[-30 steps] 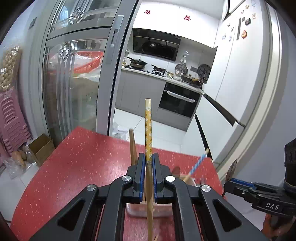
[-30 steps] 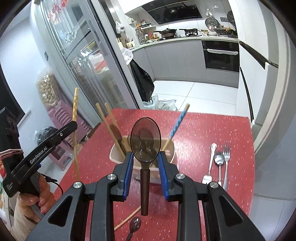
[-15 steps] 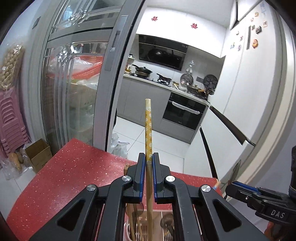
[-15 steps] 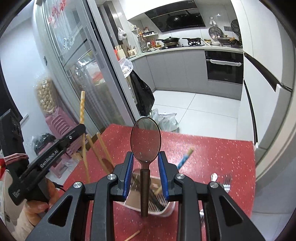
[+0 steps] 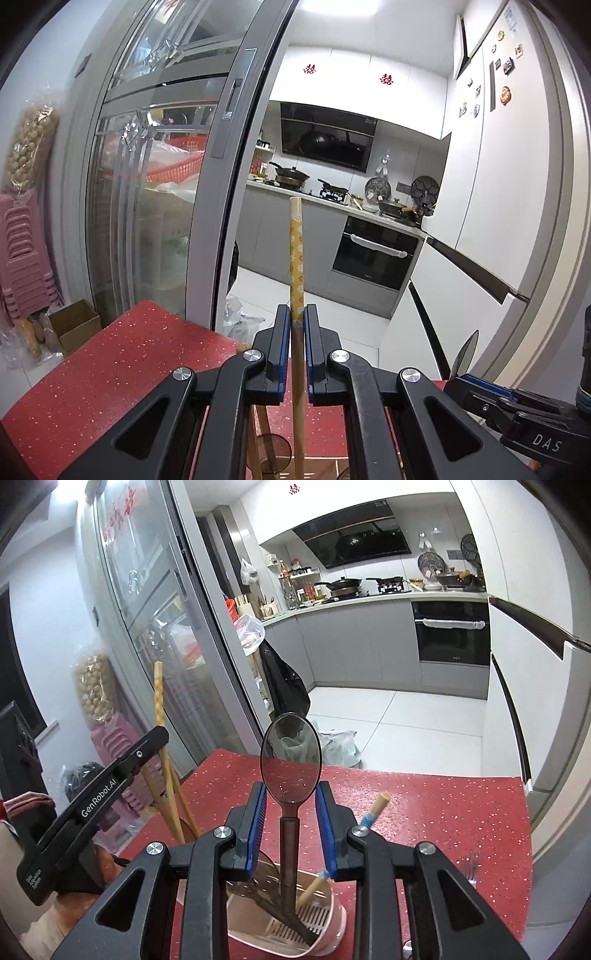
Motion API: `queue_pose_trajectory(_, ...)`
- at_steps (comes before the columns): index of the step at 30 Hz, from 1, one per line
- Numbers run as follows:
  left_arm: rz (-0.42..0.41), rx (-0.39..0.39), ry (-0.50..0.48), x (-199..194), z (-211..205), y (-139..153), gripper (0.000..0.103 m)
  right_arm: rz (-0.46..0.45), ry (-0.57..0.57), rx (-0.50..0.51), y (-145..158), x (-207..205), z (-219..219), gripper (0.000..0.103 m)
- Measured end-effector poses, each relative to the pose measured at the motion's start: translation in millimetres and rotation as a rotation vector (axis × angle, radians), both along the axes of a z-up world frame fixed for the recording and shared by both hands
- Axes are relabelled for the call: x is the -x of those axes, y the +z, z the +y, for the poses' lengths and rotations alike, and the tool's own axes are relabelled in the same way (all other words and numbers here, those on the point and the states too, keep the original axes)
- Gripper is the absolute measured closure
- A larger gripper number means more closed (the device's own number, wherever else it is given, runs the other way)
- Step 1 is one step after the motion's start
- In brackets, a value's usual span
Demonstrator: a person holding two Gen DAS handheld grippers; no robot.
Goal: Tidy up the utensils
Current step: 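Lift the dark spoon with the right tool while the left tool carries the chopstick over the holder, then open both tools to drop the spoon and chopstick into the holder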
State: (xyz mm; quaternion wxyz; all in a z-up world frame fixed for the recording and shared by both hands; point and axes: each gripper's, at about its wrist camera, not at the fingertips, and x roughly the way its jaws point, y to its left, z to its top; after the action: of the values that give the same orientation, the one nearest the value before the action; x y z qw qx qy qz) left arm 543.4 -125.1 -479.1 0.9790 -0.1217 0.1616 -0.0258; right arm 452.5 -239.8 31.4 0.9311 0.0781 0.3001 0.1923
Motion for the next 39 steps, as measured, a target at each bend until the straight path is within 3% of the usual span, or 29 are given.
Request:
queue_pose_trajectory(8, -0.014, -0.069, -0.004, 14.6, -13.3, -24.3, 0.073, -0.061, 0.018, 0.065, -16.4, 16.7, 12.5, 0.073)
queue_pose_trajectory(15, 0.016, -0.122, 0.0, 27.0, -13.3, -42.2, 0.073, -0.013, 0.016, 0.071, -40.6, 22.3, 9.9, 0.073)
queue_pose_trajectory(23, 0.07, -0.207, -0.016, 38.6, -15.1, -49.0, 0.073, 0.058, 0.024, 0.071, -48.1, 22.3, 3.2, 0.072)
queue_pose_trajectory(25, 0.085, -0.217, -0.014, 40.7, -15.3, -50.6, 0.073, 0.077, 0.024, 0.06, -49.6, 21.4, 0.1, 0.068)
queue_pose_trajectory(27, 0.103, -0.209, -0.02, 41.8, -13.5, -51.8, 0.073, 0.094, 0.022, 0.047, -50.3, 21.1, -2.2, 0.056)
queue_pose_trajectory(32, 0.134, -0.225, -0.017, 50.7, -14.5, -52.1, 0.073, 0.112, 0.011, 0.013, -46.8, 27.5, -11.1, 0.055)
queue_pose_trajectory(39, 0.236, -0.23, -0.028, 68.0, -13.6, -54.0, 0.073, 0.146, 0.014, 0.005, -46.0, 54.2, -15.8, 0.042)
